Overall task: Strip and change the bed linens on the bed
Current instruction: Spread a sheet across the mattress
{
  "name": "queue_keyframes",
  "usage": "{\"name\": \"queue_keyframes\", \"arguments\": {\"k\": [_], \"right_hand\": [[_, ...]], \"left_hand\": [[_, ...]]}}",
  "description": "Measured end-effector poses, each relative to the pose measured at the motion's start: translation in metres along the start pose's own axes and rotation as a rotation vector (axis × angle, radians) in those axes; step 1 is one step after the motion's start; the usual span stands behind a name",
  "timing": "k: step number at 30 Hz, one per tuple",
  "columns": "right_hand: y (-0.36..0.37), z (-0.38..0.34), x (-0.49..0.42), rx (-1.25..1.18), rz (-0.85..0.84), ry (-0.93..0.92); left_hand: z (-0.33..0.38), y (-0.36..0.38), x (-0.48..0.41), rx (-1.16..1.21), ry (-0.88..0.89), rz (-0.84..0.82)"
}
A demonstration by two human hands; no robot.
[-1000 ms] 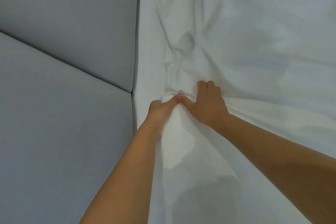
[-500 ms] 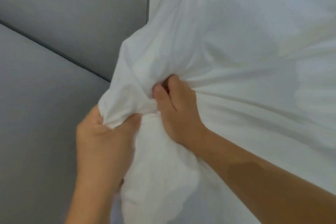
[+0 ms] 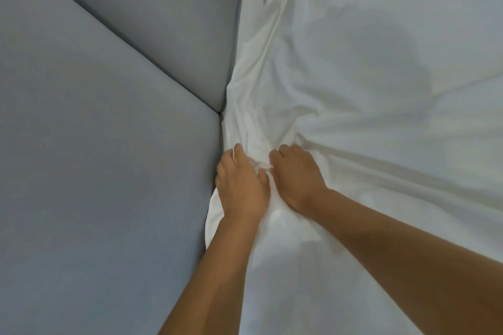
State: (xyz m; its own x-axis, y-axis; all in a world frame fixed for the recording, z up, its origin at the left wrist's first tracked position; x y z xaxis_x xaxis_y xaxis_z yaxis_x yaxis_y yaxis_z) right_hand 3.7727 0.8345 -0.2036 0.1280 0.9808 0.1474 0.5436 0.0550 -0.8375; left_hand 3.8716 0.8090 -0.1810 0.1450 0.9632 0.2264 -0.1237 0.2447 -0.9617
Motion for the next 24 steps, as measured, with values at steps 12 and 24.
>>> {"name": "queue_keyframes", "arguments": {"k": [12, 24], "right_hand": [[-0.097, 0.030, 0.033, -0.616, 0.373, 0.185], [-0.101, 0.119, 0.052, -0.079, 0.273, 0.356]], "left_hand": [[0.030, -0.032, -0.005, 0.330, 0.040, 0.171], [0.076, 0.003, -0.009, -0.151, 0.118, -0.158]]}}
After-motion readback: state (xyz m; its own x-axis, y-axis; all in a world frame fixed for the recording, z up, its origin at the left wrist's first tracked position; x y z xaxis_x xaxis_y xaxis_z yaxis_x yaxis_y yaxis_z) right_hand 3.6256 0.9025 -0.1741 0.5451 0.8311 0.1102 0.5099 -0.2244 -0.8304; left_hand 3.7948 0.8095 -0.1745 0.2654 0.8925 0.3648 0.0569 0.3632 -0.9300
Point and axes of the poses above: each hand's wrist, its own x-axis away from the middle knuckle, its own y-axis out of the palm, z = x × y, the point moved 8 cm from there along -x, towards the middle knuckle, and after that the axes turned 4 degrees about y, right-handed, at the moved point
